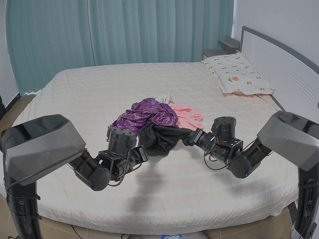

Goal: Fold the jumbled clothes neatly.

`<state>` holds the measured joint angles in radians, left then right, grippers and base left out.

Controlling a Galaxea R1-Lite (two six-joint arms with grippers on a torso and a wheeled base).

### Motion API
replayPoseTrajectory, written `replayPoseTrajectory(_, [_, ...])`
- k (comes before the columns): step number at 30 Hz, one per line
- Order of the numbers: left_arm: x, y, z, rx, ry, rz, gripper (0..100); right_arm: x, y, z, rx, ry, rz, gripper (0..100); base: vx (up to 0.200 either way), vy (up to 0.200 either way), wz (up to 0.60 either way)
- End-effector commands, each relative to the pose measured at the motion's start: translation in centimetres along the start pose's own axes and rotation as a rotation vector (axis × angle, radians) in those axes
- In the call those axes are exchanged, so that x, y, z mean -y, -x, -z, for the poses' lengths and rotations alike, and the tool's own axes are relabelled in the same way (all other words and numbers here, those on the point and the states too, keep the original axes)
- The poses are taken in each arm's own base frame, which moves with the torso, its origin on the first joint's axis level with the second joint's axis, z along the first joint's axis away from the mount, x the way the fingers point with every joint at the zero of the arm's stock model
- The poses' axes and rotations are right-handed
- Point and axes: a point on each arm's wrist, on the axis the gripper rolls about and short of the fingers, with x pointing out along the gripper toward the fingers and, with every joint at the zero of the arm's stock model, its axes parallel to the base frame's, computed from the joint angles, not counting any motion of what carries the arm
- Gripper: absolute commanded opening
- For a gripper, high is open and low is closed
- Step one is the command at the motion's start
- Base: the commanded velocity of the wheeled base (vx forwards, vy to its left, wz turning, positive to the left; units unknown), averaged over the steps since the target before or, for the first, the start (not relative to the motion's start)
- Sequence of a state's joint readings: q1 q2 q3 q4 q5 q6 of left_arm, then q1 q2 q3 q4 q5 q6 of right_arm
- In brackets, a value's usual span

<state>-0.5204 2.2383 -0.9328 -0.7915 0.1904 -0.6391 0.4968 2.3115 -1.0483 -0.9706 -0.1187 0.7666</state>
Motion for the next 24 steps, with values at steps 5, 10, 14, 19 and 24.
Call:
replayPoseTrajectory(5, [4.2, 11.2, -9.6, 0.317, 0.067, 0.218, 0, -9.2, 10.9, -11.9, 0.285, -0.043, -0.354, 0, 0.000, 0.000, 0.00])
replayPoseTrajectory(10, [4.4, 14.9, -12.1, 0.423, 0.043, 0.256, 0, -10.0, 14.3, -14.8, 0.344, -0.033, -0.439, 0, 0.000, 0.000, 0.00])
replayPoseTrajectory(14, [3.7, 15.2, -12.6, 0.465, -0.021, 0.191, 0, -8.7, 13.7, -14.1, 0.304, -0.029, -0.403, 0, 0.000, 0.000, 0.00])
replayPoseTrajectory(19, [2.6, 13.2, -10.4, 0.390, -0.040, 0.120, 0, -6.1, 10.6, -10.7, 0.195, -0.027, -0.316, 0, 0.000, 0.000, 0.00])
replayPoseTrajectory(24, [1.7, 11.2, -8.6, 0.314, -0.013, 0.082, 0, -4.5, 8.0, -8.8, 0.183, -0.031, -0.292, 0, 0.000, 0.000, 0.00])
